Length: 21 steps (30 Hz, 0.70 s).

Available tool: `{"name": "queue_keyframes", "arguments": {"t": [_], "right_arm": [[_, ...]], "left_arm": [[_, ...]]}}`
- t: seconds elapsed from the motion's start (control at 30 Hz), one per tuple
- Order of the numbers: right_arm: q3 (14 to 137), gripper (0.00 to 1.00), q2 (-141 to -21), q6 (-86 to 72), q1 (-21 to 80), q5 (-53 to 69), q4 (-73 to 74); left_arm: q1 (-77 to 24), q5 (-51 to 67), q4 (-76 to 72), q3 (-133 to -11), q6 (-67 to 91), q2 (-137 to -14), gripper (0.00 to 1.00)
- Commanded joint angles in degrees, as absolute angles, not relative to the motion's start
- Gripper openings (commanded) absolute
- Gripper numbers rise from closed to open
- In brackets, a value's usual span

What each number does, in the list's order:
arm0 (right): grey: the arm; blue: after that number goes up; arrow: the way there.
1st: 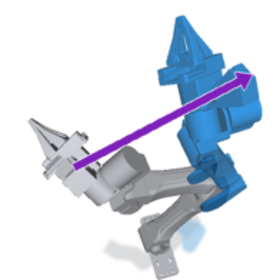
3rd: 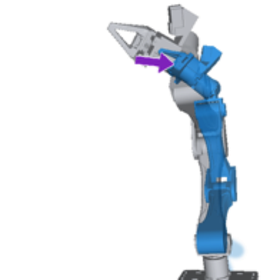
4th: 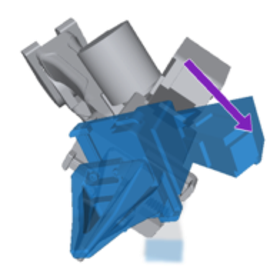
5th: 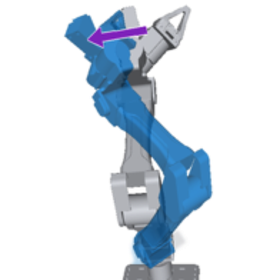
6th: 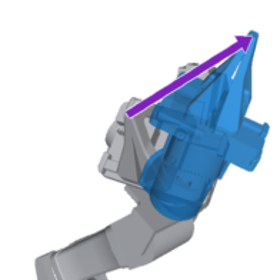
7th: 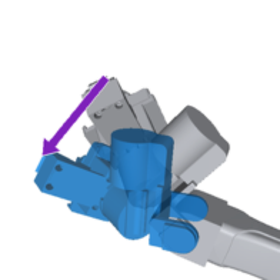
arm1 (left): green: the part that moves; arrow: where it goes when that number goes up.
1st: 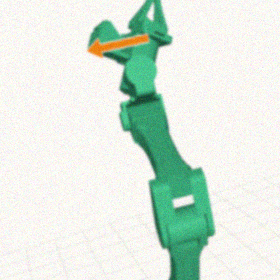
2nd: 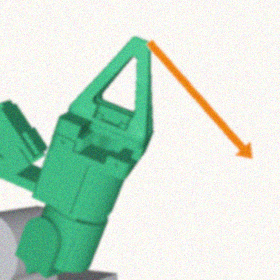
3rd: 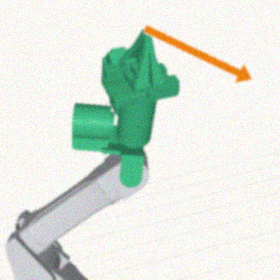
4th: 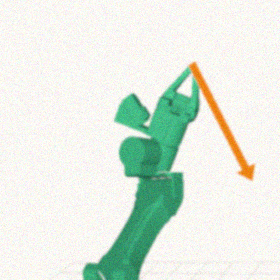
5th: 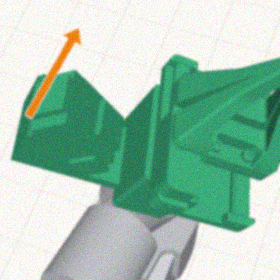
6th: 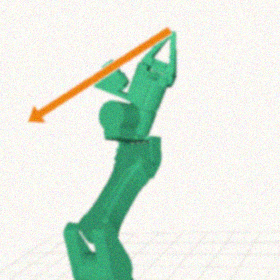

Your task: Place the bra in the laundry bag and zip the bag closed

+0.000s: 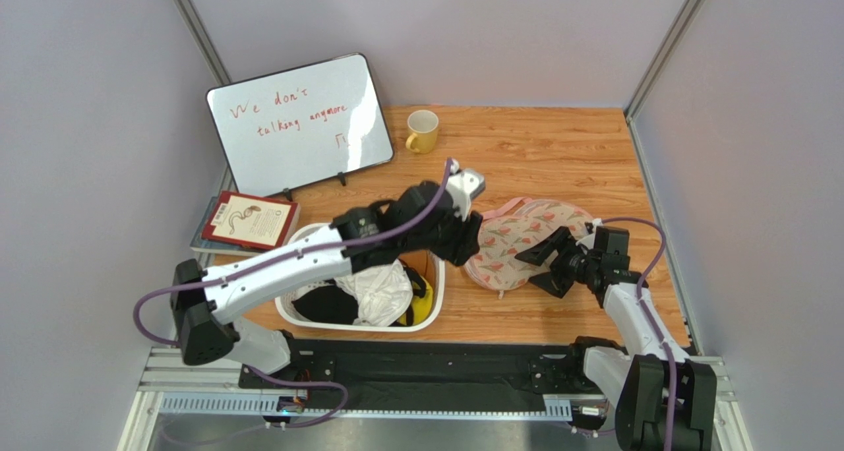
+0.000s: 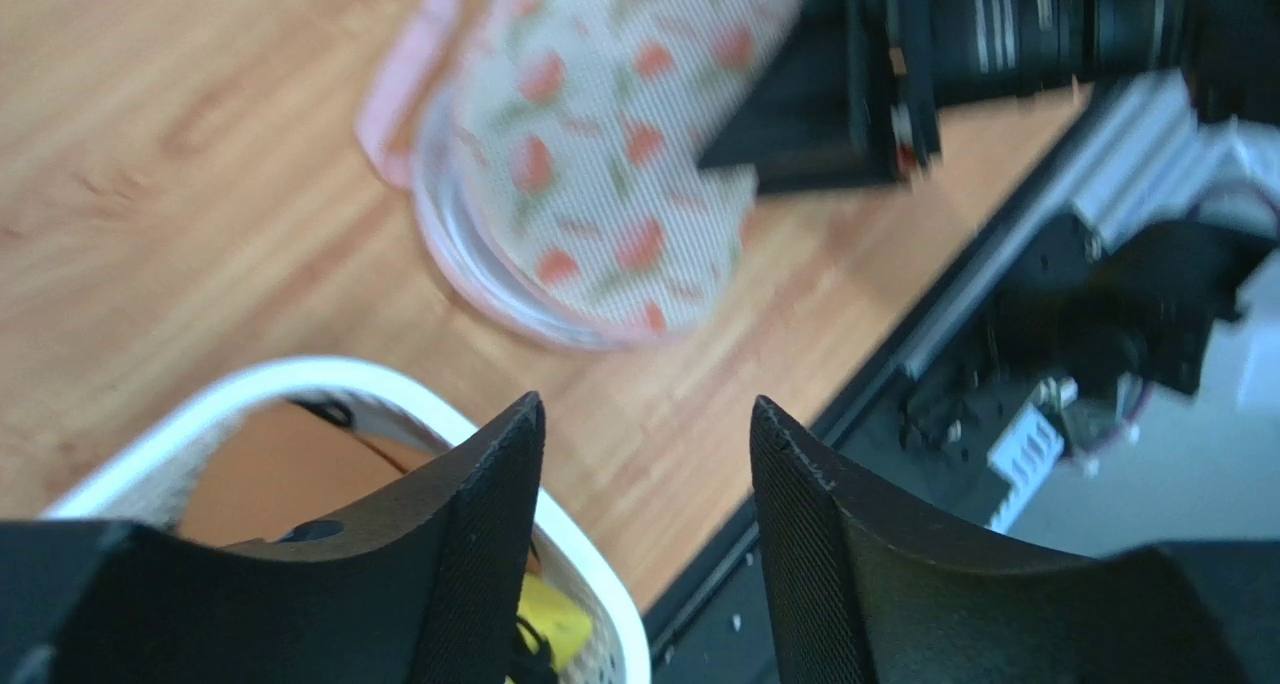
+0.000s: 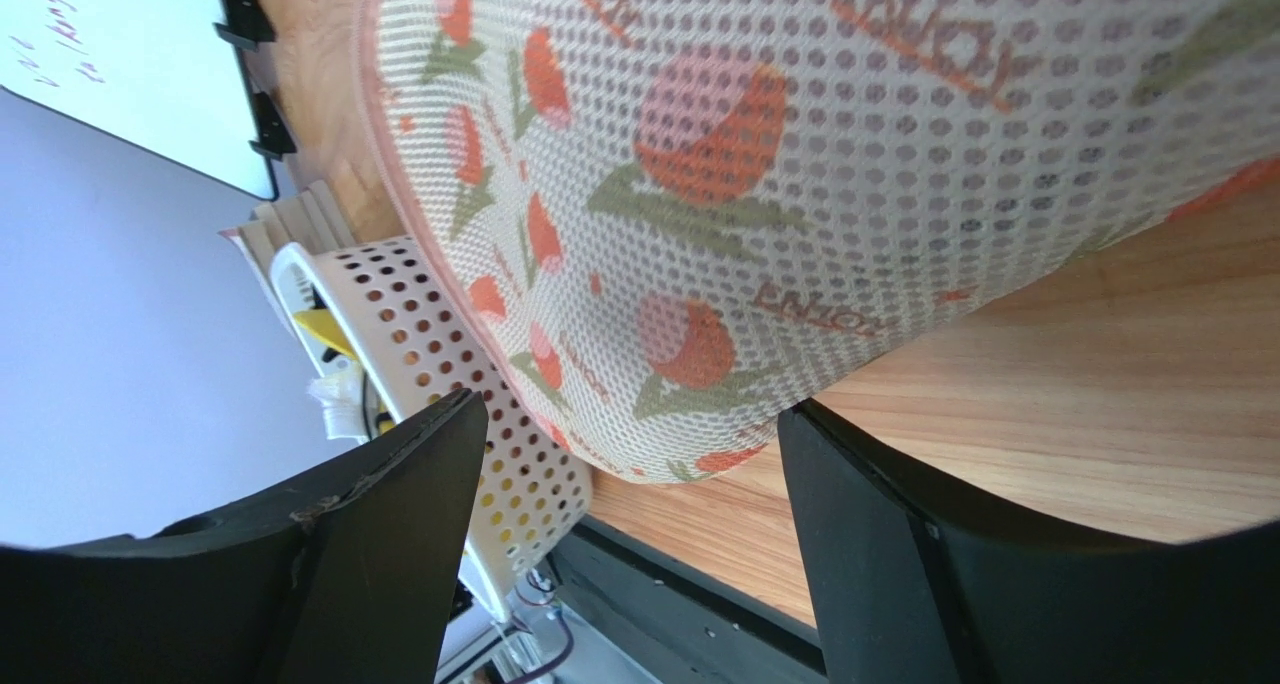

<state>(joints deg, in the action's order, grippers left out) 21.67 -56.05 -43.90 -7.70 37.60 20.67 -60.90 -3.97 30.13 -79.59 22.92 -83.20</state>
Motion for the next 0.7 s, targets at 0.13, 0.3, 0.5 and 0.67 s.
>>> {"name": "queue_keyframes", "arguments": {"t": [0.13, 0.3, 0.5, 0.67], "right_arm": [[25.84, 0.77, -53.97, -45.53, -7.91, 36.21, 23.82], [24.70, 0.76, -52.65, -44.21, -7.91, 35.16, 28.37], [21.19, 0.75, -47.82, -42.45, -8.26, 33.31, 29.54], [21.09, 0.73, -50.53, -41.40, -8.61, 35.24, 27.77]], "left_arm": [[-73.89, -17.91, 14.86, -64.69, 24.79, -78.13, 0.49], [-79.09, -21.53, 10.64, -63.28, 26.89, -82.87, 0.41], [-80.60, -23.73, 8.96, -64.94, 29.26, -87.79, 0.41], [-80.25, -22.85, 14.75, -71.27, 33.20, -93.77, 0.76]]}}
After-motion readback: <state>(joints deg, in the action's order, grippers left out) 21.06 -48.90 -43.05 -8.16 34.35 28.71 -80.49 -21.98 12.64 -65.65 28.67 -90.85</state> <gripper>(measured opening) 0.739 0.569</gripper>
